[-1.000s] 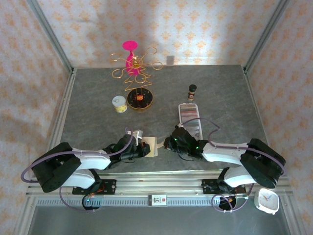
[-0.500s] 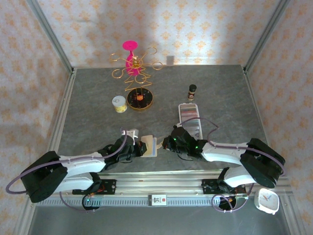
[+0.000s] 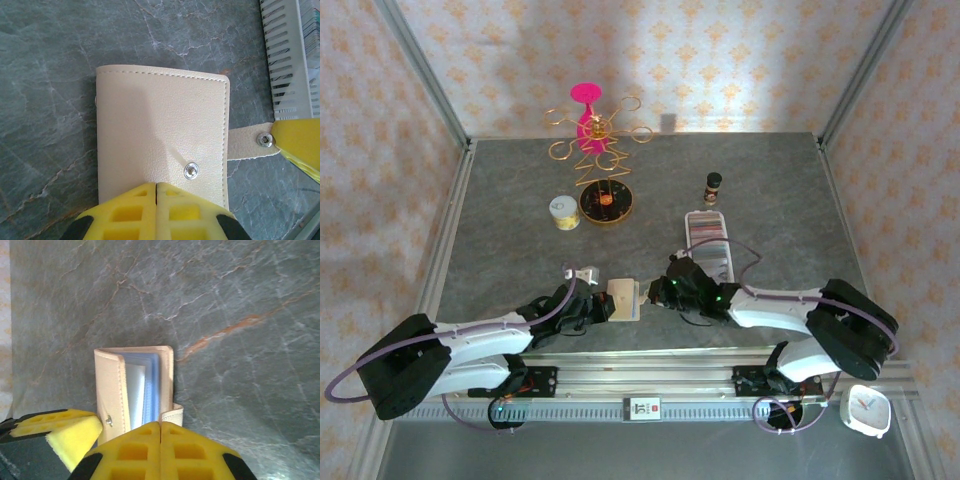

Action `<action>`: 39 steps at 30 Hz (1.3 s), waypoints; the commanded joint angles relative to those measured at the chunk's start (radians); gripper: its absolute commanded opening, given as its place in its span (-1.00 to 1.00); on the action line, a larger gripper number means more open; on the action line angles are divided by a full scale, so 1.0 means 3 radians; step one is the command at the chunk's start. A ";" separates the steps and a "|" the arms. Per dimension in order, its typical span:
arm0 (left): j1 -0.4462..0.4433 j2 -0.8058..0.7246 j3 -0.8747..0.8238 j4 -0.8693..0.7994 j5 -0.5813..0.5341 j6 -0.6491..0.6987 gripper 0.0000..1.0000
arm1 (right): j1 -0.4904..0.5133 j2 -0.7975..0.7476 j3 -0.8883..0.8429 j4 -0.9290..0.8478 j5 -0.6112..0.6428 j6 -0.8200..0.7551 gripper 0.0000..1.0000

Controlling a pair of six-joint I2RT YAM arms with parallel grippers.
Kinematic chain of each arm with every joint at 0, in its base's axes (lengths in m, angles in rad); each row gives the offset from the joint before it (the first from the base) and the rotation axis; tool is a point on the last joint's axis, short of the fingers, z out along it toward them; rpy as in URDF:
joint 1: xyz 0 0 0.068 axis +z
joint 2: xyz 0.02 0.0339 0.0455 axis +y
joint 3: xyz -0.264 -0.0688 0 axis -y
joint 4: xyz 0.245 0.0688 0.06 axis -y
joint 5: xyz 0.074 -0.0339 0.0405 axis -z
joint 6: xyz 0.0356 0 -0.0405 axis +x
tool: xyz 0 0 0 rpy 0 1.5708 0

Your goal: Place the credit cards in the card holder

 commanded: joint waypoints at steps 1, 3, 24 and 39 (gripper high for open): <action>-0.0032 0.0106 0.0008 -0.0024 -0.0064 -0.0022 -1.00 | 0.0034 0.0100 0.0162 0.0121 -0.0129 -0.0138 -1.00; -0.0032 0.0207 -0.0047 0.0023 -0.0107 -0.0004 -1.00 | 0.0043 0.0191 0.0227 0.0128 -0.0199 -0.0180 -1.00; -0.0032 0.0134 -0.0200 0.0123 -0.0096 -0.0121 -1.00 | 0.0161 0.0842 0.0692 -0.0127 -0.0263 -0.0287 -1.00; -0.0032 0.0161 -0.0218 0.0169 -0.0104 -0.0139 -1.00 | 0.0255 0.1084 0.0987 -0.0771 0.0049 -0.0411 -1.00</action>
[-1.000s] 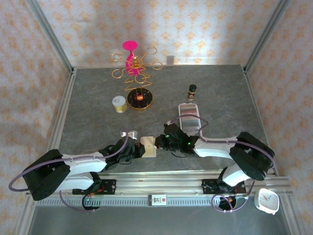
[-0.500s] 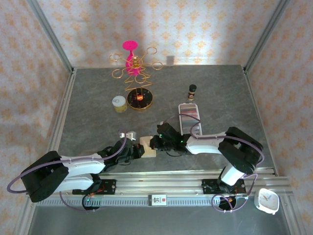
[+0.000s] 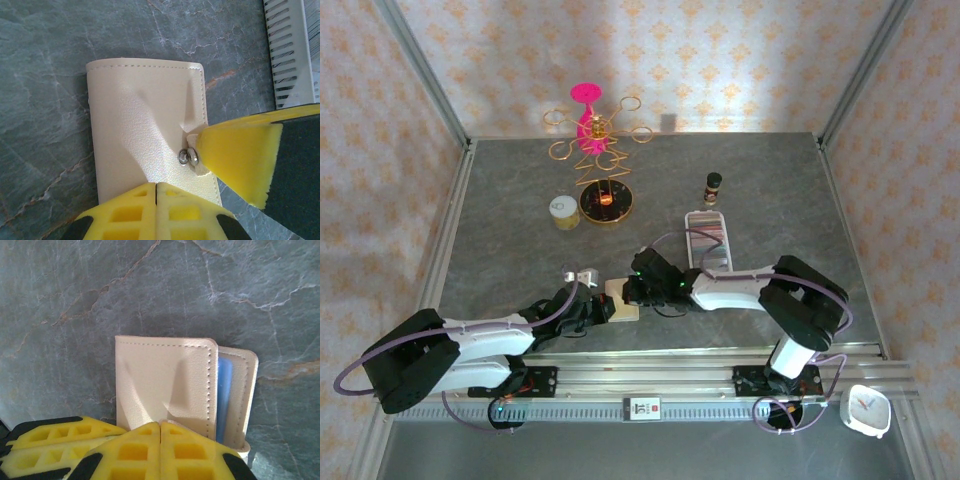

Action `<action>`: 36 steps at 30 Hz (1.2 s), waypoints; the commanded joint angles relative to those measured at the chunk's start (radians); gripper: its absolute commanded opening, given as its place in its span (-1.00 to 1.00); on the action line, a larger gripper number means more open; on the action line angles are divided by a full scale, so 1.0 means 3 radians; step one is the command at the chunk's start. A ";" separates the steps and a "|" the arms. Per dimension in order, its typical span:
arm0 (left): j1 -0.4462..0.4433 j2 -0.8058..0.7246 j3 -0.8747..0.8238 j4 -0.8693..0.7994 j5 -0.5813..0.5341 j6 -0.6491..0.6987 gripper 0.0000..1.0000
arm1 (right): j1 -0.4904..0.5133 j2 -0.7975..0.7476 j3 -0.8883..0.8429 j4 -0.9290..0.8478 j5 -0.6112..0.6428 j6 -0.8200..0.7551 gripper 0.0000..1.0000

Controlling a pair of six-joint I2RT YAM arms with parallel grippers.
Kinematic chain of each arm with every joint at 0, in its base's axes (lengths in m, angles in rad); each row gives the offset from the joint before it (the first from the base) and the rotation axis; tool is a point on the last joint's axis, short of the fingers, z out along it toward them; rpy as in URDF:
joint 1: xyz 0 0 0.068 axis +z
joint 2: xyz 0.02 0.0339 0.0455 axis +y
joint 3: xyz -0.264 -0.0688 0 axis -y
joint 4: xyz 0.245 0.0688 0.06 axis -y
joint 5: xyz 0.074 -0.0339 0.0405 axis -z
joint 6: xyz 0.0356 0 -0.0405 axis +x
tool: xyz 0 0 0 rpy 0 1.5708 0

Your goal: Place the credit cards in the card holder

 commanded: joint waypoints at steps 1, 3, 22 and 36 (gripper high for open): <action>-0.0012 0.0003 -0.0087 -0.0178 -0.0088 -0.0046 -1.00 | 0.0051 0.0171 0.0081 -0.0395 0.0230 -0.0099 -1.00; -0.0015 -0.0024 -0.0102 -0.0173 -0.0108 -0.0057 -1.00 | 0.0077 0.0230 0.0123 -0.0477 0.0244 -0.0110 -1.00; -0.0011 0.0054 -0.0111 -0.0099 -0.0179 -0.0123 -1.00 | 0.0282 0.0259 -0.0072 -0.0646 0.0080 -0.0202 -1.00; -0.0012 0.0053 -0.0118 -0.0111 -0.0230 -0.0161 -1.00 | 0.0400 0.0528 0.0044 -0.1276 0.0397 -0.0240 -1.00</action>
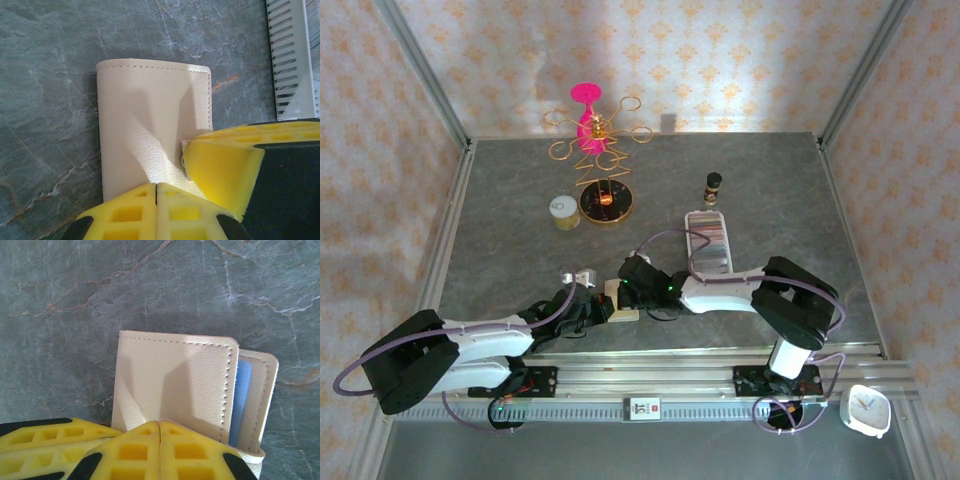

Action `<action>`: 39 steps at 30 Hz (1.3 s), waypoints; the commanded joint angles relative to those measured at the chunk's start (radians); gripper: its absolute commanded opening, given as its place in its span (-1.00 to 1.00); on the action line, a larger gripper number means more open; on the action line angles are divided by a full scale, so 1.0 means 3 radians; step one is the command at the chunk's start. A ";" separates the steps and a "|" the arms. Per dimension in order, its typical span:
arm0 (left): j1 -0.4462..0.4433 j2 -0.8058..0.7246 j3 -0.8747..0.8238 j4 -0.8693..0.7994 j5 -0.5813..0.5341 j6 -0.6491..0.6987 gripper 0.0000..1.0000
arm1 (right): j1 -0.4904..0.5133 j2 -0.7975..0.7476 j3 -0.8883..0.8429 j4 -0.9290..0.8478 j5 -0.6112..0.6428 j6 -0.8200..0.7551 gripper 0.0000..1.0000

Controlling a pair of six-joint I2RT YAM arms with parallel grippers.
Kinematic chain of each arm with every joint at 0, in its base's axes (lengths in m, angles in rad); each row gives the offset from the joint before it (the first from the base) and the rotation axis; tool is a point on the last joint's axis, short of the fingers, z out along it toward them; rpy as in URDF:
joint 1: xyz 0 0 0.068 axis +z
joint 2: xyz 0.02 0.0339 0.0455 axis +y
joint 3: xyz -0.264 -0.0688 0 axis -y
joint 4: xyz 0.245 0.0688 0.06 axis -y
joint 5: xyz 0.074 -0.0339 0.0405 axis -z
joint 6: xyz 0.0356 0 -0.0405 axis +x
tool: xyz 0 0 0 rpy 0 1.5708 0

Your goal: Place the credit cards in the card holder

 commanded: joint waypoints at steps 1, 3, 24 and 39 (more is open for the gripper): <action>-0.0010 0.0071 -0.0077 -0.0146 -0.0164 -0.0031 -1.00 | 0.0149 0.0363 -0.0207 -0.0928 -0.0087 -0.0051 -1.00; -0.0010 0.0072 -0.0067 -0.0168 -0.0172 -0.0038 -1.00 | 0.0171 0.0365 -0.0233 -0.0917 -0.0093 -0.0031 -1.00; 0.0246 -0.1504 0.0866 -0.2186 -0.2243 0.0268 0.87 | -0.0224 -0.0875 -0.0082 0.0675 0.0661 0.0002 0.52; 0.1421 -0.0615 0.0709 0.0131 -0.3446 0.2170 0.99 | -0.2727 -0.2739 -0.1537 0.1760 0.1282 -0.2290 1.00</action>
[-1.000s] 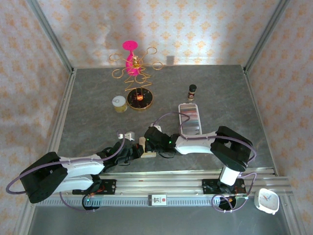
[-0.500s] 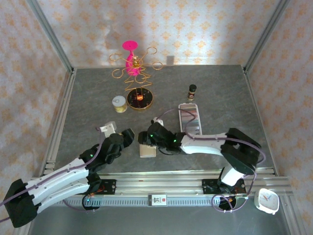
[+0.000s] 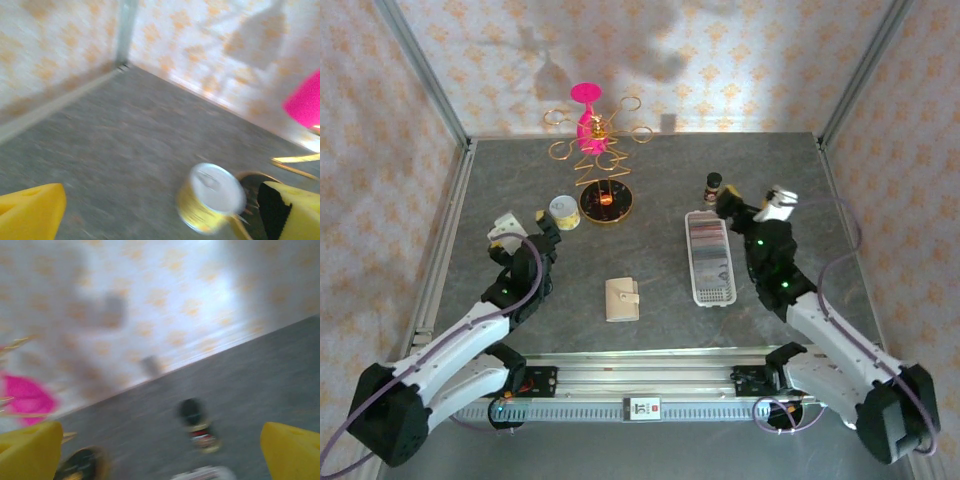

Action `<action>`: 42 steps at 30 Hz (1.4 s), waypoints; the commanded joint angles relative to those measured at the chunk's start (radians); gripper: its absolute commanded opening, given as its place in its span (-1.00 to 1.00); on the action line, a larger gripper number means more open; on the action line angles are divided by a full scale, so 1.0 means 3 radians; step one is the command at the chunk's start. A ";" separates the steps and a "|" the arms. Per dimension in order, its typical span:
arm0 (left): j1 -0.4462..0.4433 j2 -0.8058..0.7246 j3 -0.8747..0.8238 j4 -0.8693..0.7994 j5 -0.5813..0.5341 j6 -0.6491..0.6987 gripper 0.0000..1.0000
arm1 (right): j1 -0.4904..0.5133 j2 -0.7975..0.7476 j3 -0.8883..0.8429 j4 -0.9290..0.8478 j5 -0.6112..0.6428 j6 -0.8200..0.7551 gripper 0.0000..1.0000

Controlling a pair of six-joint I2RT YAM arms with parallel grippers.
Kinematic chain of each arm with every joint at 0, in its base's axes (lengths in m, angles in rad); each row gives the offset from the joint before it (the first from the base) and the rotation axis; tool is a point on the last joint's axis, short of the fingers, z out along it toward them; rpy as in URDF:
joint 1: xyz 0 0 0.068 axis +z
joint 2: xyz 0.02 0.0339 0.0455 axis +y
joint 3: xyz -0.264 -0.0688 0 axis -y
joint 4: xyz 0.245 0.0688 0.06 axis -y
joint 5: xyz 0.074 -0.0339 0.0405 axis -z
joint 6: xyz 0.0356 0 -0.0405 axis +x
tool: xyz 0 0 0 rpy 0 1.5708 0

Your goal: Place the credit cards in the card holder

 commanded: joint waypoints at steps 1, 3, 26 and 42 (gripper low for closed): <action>0.0258 0.0260 -0.0231 0.0943 -0.0458 0.0699 0.99 | -0.0559 -0.0012 -0.0397 0.0493 -0.0024 -0.0630 1.00; 0.0418 0.0477 -0.0257 0.1158 -0.0504 0.0878 0.99 | -0.0846 0.0056 -0.0615 0.0755 -0.0185 -0.0736 1.00; 0.1445 0.1949 -0.0905 0.3946 0.1770 0.1352 0.99 | -0.1091 0.2054 -0.0999 0.2926 -0.0910 -0.0916 1.00; 0.1404 0.2034 -0.0865 0.3955 0.1763 0.1440 0.99 | -0.1121 0.2047 -0.0929 0.2779 -0.0727 -0.0819 0.99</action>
